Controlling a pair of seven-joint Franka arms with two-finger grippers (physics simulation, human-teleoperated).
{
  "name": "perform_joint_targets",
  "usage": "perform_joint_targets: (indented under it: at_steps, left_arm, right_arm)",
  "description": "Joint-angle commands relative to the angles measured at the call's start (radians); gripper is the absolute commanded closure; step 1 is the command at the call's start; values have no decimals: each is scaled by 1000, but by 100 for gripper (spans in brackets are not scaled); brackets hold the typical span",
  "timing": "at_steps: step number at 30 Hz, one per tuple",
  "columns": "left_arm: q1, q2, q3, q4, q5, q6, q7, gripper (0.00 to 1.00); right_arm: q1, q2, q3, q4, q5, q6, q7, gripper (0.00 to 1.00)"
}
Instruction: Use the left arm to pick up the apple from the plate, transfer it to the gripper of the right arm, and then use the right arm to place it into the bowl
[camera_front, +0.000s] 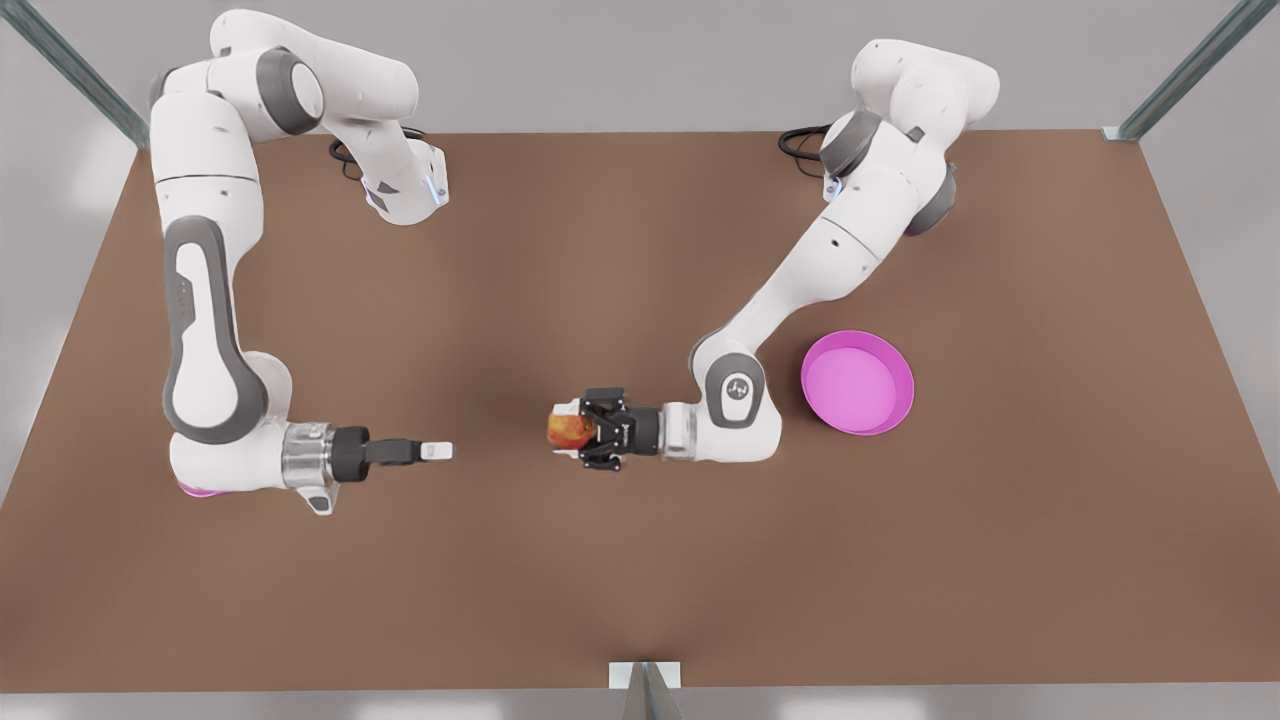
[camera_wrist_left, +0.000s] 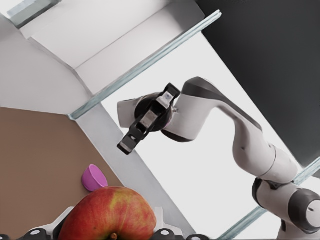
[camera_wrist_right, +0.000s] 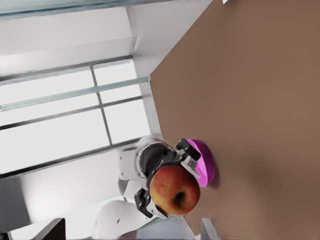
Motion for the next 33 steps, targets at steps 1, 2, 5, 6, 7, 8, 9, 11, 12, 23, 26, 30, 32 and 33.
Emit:
perform_joint_targets:
  at_steps: [1,2,5,6,7,8,9,11,12,23,26,30,32,33]
  left_arm:
    - [-8,32,-22,51,-14,135,916,33]
    - [-8,42,-23,66,-15,153,933,33]
    - [-7,52,-46,88,-17,183,943,33]
    - [-8,53,-46,88,-15,183,945,33]
    - [-8,53,-46,88,-17,186,945,33]
    - [-14,53,-54,88,-17,199,945,33]
    - [-16,58,-66,88,-17,210,945,33]
    - [-16,59,-68,88,-17,212,945,33]
    - [-16,59,-68,88,-17,212,945,33]
    - [-16,59,-82,100,-17,221,943,33]
    - [-16,59,-82,100,-17,224,943,33]
    - [-20,59,-82,100,-17,226,943,33]
    - [-21,59,-82,100,-17,226,943,33]
    - [-24,59,-82,100,-17,227,943,32]
  right_arm:
    - [1,0,24,-18,30,21,-373,0]
    - [1,0,42,-22,30,41,-377,0]
    - [3,0,113,-46,30,159,-434,0]
    - [1,3,156,-48,31,259,-435,0]
    - [1,7,181,-46,48,322,-435,0]
    - [24,10,181,-46,94,368,-484,0]
    - [25,18,181,-46,102,375,-526,0]
    - [20,41,179,-46,103,375,-627,0]
    - [15,50,178,-48,103,372,-652,0]
    - [-3,61,184,-130,105,322,-747,0]
    - [29,64,184,-126,177,334,-784,0]
    - [61,78,182,-107,208,385,-788,0]
    - [69,81,182,-104,208,400,-788,0]
    - [74,98,184,-103,209,401,-813,0]
